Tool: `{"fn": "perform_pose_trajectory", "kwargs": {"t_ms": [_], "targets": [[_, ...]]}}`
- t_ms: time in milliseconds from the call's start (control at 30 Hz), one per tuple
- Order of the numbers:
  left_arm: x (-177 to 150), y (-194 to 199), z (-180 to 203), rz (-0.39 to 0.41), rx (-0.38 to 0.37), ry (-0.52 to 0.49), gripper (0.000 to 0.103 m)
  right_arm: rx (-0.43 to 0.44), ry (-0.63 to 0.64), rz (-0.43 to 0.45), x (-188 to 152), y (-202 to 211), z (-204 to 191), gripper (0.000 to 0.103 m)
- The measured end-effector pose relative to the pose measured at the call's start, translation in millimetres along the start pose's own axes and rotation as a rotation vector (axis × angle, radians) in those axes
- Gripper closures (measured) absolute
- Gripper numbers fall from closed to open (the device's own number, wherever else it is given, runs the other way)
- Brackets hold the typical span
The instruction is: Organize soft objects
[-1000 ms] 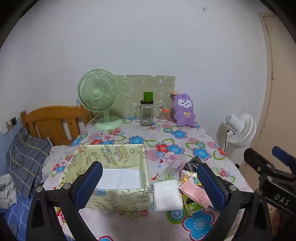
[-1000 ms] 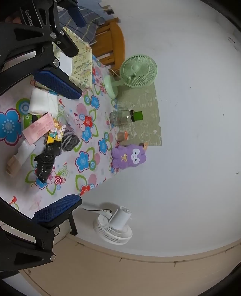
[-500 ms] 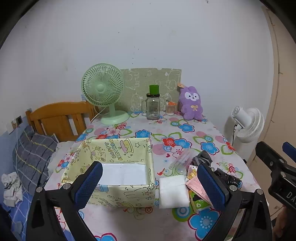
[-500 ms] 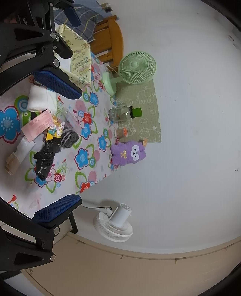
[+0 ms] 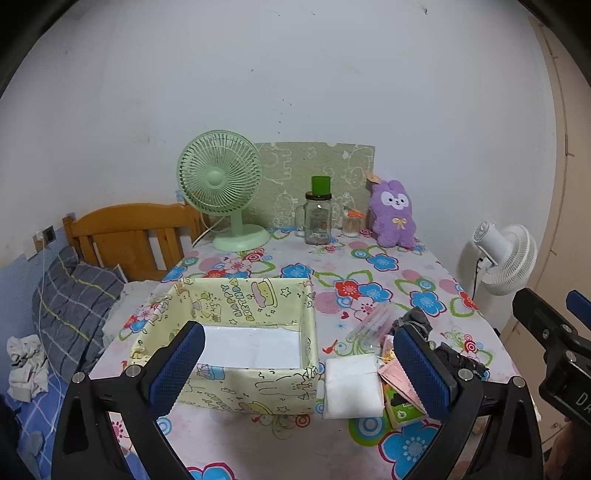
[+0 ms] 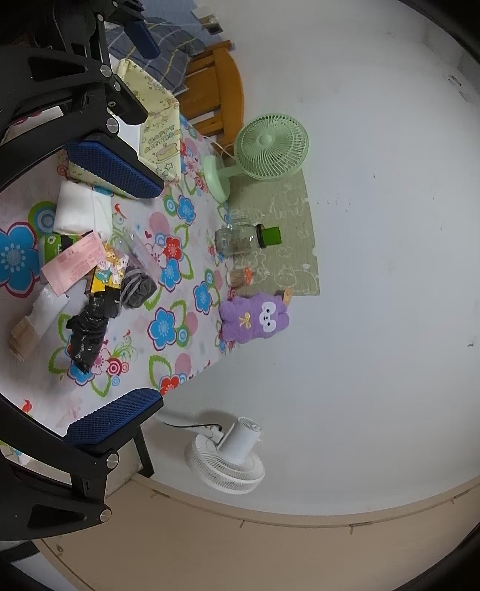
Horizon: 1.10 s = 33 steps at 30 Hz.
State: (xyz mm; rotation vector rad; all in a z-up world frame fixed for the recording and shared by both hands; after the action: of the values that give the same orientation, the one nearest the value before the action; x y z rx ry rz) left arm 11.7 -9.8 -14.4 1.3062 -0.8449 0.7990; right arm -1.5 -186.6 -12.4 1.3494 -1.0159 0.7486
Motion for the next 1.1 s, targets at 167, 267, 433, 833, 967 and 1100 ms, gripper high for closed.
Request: {"fn": "perform_pose_trajectory", "kwargs": {"t_ms": [167,267,433,833,967,1100], "targets": [[-0.2,1.1,-1.7,-0.001,-0.024,0.004,0.0,0.0,0.003,0.002,0.1,0.3,-0.5,0.0],[0.1,2.4,-1.8,0.003,-0.033,0.004,0.0,0.001,0.004,0.003,-0.2,1.4,-1.6,0.0],[0.2,3.9,1.4,0.008,-0.037,-0.012,0.0,0.003,0.006,0.005,0.0,1.9,-2.8,0.0],[1.5,4.3,-1.9,-0.006,-0.045,0.009,0.0,0.005,0.006,0.007,1.3,2.8,-3.6,0.0],[1.9,4.3,-3.1,-0.003,-0.044,0.012,0.0,0.004,0.006,0.008,1.2,3.0,-4.0,0.0],[1.1,4.0,-5.4,0.006,-0.043,0.025,0.001,0.003,0.003,0.009,2.7,3.2,-4.2,0.0]]}}
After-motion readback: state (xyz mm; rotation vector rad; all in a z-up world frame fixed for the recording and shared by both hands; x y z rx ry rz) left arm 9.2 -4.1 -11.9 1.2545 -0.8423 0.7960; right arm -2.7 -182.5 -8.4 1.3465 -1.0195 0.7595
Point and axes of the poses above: each gripper's, at about its wrist camera, not at the fingertips, and y roughly against the way its jaws point, z to its right, x to its top, the point moved 1 cm from there along -y, roughly the way its jaws point, and after that the axes turned 9 degrees about -x, right-handed, at the moved point
